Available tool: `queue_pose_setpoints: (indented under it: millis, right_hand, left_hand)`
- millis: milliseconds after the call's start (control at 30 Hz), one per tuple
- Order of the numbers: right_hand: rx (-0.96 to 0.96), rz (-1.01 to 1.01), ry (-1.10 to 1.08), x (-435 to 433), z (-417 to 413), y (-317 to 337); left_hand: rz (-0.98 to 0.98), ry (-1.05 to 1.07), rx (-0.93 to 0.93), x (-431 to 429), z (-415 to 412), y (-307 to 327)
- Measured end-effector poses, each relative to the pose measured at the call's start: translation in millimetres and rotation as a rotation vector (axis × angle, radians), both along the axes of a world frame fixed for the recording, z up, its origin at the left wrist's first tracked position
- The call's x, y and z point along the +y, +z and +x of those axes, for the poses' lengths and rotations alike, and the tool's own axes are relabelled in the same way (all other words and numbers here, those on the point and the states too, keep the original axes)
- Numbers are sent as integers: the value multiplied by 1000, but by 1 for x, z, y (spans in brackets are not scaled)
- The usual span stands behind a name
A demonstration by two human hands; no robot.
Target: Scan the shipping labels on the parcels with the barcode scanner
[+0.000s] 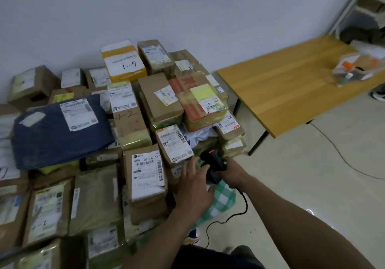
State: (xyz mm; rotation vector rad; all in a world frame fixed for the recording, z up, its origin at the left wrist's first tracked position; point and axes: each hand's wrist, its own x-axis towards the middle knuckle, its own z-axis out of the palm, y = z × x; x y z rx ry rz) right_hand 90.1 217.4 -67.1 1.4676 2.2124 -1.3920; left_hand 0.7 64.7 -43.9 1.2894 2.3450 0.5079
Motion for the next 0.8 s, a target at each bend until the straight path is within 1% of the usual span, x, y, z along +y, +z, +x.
queue_pose_setpoints:
  millis: [67,133,367,467,533,633,733,800]
  right_hand:
    - [-18,19,75,8,-5,-2]
    - [-30,39,120,14,-11,-3]
    - [-115,74,136,15,-15,-27]
    - [-103,42,120,21,-15,-43]
    - [-104,19,110,23,-14,-43]
    - [-26,34,75,26,-7,-15]
    - [138,96,43,44,-9,36]
    - [289,190,21,55,-15,79]
  left_hand:
    - [-6,79,-63,1,-1,-5]
    - [17,138,-79,4,-2,-7]
    - [3,244,-101,7,9,-5]
    - [52,307,-142,10,12,1]
    - [94,322,-179,12,15,7]
    - [219,327,-226,24,13,30]
    - [390,327,-154,50,-6,61]
    - [490,337,-118,66,-17,88]
